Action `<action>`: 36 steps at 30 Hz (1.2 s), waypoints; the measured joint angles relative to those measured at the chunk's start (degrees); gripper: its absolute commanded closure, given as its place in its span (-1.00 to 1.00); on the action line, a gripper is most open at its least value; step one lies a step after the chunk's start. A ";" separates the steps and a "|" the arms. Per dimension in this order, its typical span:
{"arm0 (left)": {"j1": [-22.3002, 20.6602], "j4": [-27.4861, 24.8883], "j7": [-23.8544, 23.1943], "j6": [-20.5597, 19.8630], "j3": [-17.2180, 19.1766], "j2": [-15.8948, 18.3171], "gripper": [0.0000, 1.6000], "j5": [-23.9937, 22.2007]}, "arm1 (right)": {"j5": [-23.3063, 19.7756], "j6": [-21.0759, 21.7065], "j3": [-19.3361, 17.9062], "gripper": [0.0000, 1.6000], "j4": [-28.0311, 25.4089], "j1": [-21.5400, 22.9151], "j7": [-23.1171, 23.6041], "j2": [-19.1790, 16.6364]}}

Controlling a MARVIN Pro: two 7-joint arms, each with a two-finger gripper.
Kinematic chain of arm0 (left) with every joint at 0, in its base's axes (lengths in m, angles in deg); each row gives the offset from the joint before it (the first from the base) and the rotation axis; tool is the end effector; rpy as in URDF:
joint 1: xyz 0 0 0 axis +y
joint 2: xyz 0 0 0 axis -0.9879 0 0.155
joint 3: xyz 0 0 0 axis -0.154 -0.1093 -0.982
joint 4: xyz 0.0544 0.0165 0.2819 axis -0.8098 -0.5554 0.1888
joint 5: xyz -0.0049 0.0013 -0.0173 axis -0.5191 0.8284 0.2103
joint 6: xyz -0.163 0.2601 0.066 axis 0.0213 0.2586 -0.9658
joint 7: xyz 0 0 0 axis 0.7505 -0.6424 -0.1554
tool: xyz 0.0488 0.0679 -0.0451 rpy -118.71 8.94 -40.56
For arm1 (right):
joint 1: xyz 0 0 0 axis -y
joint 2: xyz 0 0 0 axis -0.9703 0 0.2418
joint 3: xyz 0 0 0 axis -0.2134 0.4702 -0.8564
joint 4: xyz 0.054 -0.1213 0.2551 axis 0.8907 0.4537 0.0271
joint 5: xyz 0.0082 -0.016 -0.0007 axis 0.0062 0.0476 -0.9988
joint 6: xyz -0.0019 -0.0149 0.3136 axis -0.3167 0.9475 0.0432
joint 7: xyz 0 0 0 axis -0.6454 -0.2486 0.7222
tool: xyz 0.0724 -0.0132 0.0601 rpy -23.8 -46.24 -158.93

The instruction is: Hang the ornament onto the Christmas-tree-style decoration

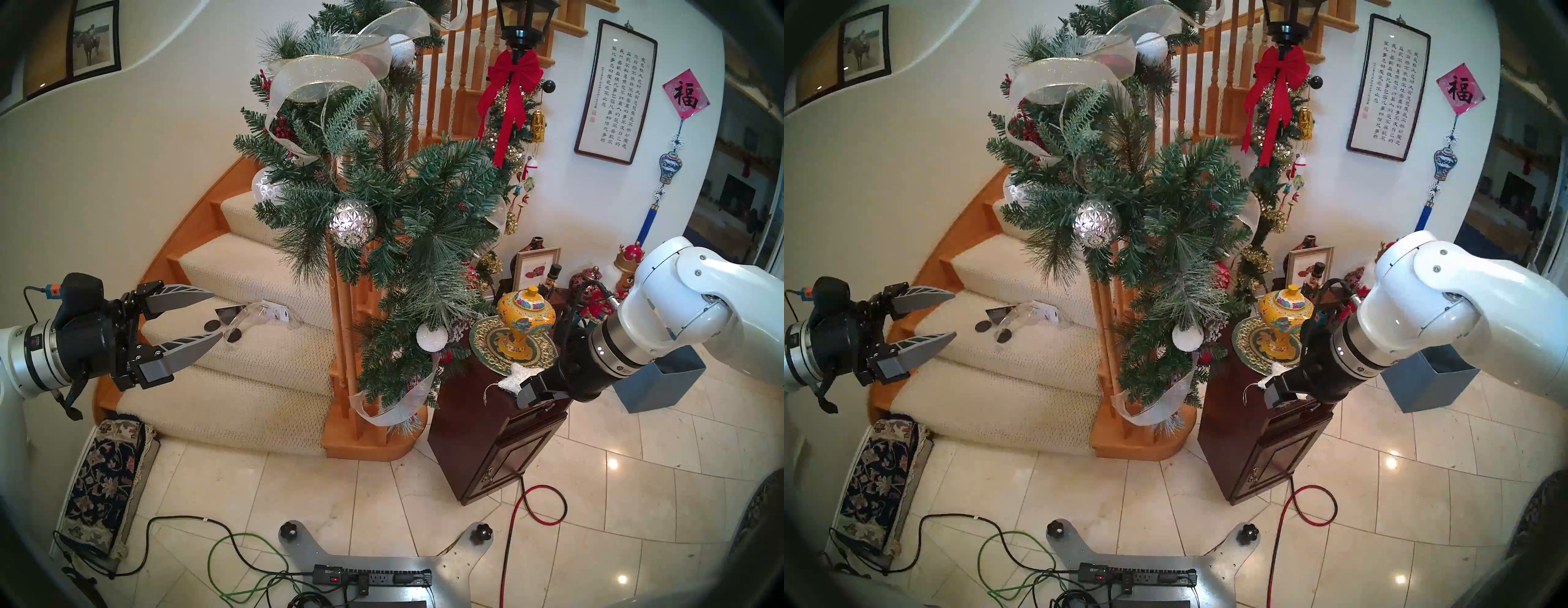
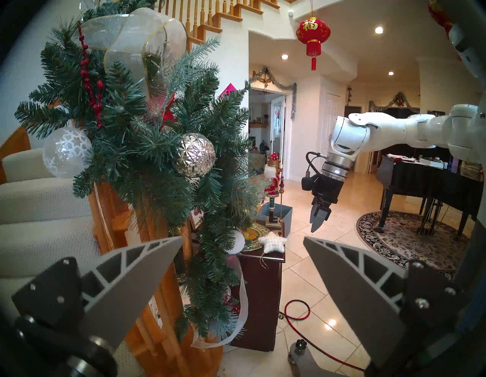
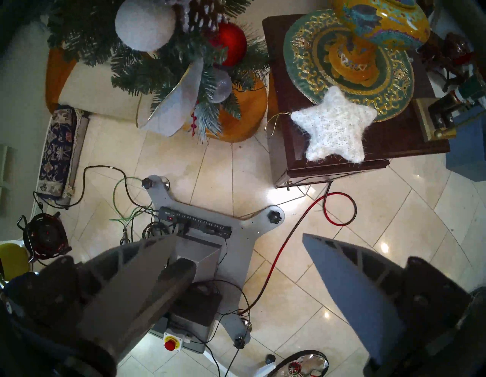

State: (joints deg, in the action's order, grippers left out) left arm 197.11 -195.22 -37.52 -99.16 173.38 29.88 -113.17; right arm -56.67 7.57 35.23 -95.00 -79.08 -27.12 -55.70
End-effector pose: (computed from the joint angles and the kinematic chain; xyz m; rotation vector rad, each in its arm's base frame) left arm 0.2318 0.1984 -0.0867 1.6835 -0.9569 1.5507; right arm 0.3202 -0.0778 -0.1286 -2.9413 -0.3403 -0.3725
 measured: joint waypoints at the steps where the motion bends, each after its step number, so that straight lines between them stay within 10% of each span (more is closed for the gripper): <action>1: 0.00 0.00 0.00 0.00 0.00 0.00 -1.00 0.00 | -0.07 0.00 0.00 -1.00 -0.10 0.04 -0.16 -0.02; 36: 0.00 0.01 0.00 0.00 0.00 0.03 -1.00 0.00 | -2.01 0.00 1.73 -1.00 -2.04 1.02 -2.19 -0.47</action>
State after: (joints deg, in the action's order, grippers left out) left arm 197.11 -195.21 -37.52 -99.16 173.38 29.90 -113.17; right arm -58.68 7.57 36.96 -97.04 -78.06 -29.31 -56.17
